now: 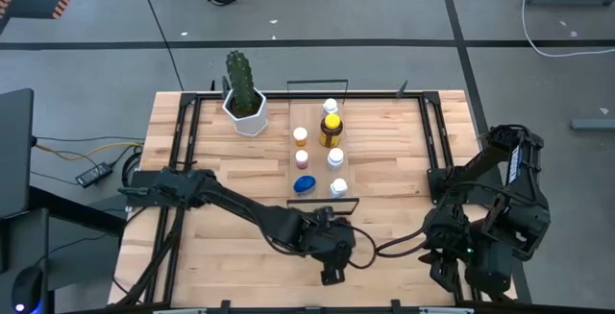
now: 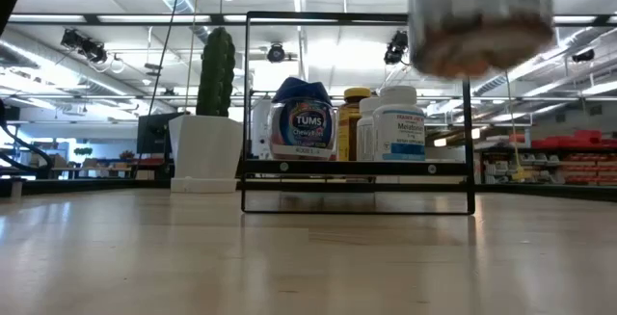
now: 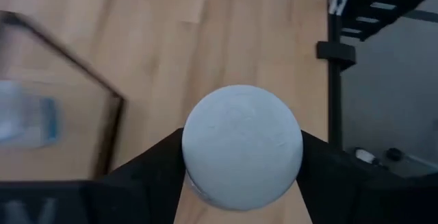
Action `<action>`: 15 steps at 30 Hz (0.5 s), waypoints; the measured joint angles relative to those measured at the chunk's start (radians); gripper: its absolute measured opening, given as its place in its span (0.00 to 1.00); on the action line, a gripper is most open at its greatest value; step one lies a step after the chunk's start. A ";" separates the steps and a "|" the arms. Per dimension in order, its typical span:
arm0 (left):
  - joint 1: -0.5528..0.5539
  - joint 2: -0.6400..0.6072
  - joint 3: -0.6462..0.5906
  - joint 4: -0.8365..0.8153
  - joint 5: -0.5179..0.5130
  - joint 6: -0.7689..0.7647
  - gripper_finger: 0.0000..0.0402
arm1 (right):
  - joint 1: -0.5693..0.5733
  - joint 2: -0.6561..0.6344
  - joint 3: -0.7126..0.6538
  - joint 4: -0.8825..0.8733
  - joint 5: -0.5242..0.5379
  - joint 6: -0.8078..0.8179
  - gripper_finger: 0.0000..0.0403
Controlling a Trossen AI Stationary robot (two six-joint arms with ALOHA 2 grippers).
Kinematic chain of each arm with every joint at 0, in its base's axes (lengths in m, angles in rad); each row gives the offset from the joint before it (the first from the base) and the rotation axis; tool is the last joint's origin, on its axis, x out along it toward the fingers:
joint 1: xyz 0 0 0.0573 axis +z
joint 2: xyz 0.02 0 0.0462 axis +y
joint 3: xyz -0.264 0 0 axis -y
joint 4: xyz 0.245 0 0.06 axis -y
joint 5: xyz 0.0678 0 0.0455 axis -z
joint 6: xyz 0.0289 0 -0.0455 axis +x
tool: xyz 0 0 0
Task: Pick and place medicine bottles onto shelf by color
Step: Put the green medicine bottle on the shelf
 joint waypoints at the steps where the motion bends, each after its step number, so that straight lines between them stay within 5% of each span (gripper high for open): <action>1: 0.003 -0.017 0.000 -0.016 -0.010 0.006 0.61 | 0.000 0.000 0.000 0.001 0.006 -0.003 0.40; 15: 0.096 -0.228 -0.001 -0.238 -0.106 0.112 0.61 | -0.007 0.000 0.000 -0.014 0.116 -0.032 0.40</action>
